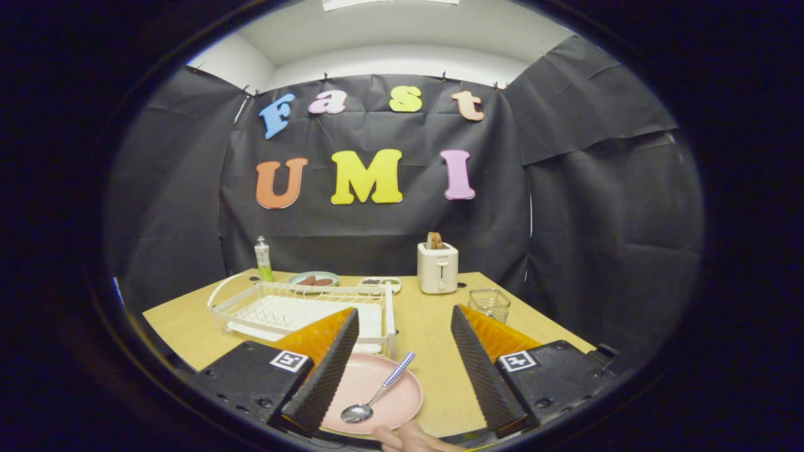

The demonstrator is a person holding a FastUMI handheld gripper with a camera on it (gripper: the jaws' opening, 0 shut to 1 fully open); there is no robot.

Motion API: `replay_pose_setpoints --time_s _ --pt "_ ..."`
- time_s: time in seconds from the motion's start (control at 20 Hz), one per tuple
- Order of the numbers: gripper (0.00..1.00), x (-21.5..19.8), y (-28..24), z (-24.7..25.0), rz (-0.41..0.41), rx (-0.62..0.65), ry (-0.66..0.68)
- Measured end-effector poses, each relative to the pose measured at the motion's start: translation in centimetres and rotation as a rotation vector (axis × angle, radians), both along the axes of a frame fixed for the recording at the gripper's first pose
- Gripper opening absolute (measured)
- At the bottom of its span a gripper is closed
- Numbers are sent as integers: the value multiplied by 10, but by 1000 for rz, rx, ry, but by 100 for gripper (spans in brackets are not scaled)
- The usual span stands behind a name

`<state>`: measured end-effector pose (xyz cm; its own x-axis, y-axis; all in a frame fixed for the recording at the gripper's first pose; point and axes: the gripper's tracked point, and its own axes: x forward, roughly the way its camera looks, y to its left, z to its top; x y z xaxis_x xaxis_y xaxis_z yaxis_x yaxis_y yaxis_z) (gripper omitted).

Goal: Take the plate from the dish rack, then take the spoon from the basket and place it into the plate.

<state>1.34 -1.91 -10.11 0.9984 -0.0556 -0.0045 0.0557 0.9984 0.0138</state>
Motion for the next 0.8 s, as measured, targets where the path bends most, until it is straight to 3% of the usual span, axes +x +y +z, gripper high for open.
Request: replay_pose_setpoints --time_s 0.8 --pt "100 -101 11 89 68 -36 -93"
